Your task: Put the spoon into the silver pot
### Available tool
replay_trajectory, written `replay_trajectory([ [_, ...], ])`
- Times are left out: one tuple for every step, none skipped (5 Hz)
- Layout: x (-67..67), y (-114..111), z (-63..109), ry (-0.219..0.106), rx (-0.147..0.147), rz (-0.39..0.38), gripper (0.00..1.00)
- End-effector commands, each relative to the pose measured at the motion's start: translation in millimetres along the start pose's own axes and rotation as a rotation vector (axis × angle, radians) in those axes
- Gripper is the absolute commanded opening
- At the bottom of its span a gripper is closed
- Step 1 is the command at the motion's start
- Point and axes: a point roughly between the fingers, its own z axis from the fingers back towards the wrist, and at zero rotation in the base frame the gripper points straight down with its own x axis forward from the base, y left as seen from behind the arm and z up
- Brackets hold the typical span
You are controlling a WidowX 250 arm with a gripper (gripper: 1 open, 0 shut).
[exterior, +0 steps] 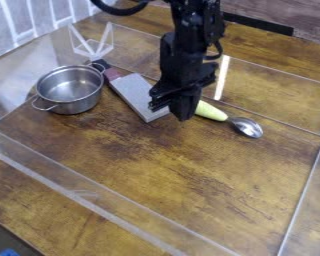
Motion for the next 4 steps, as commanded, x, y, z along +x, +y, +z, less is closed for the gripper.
replay_trajectory([
  [7.4, -12.8, 36.9, -0.035, -0.072, 0.076, 0.0],
  [12.0, -13.9, 53.5, -0.042, -0.09, 0.15, 0.0],
  [23.4, -14.0, 75.1, -0.029, -0.125, 0.155, 0.0],
  [40.1, -8.4, 99.6, -0.031, -0.16, 0.163, 0.0],
])
